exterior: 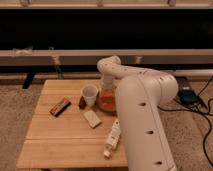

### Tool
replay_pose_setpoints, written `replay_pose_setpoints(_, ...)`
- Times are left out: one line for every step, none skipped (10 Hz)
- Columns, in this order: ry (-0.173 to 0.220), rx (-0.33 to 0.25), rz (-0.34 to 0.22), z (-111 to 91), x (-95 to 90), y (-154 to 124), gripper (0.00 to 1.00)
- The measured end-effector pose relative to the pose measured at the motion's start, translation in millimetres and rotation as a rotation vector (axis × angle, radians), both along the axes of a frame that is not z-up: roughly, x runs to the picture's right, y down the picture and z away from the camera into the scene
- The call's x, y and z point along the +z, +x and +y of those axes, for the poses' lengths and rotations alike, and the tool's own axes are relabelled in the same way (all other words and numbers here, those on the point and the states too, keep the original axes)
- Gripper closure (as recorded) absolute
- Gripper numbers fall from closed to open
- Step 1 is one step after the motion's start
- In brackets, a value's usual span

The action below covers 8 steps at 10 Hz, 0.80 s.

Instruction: Push the ceramic bowl across the table

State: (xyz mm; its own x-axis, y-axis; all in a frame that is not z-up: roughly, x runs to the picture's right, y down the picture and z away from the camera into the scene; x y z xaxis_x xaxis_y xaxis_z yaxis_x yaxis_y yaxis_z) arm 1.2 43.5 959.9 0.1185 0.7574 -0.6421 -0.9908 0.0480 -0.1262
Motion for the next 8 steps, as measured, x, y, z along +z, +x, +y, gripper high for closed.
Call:
replay_pose_setpoints(0.004,-0.017,-0.019,-0.4,0.5,-7.3,0.35)
replay_pose_setpoints(0.01,-0.043,-0.053,-0.3,-0.8,-17.9,0.35)
replay_pose_setpoints(0.016,-0.063,-0.08,0.3,-3.6,-27.8,0.35)
replay_pose_setpoints(0.017,-0.081,-0.1,2.1,-5.3,-35.1,0.35)
replay_pose_setpoints(0.02,-0.107,-0.127,4.3,-8.0,-46.9,0.35)
replay_pose_setpoints(0.019,-0.133,-0.156,7.3,-10.2,-61.1,0.35)
replay_pose_setpoints(0.019,-0.149,-0.171,8.2,-11.4,-67.6,0.35)
replay_pose_setpoints(0.018,-0.183,-0.205,11.5,-14.9,-80.4,0.35)
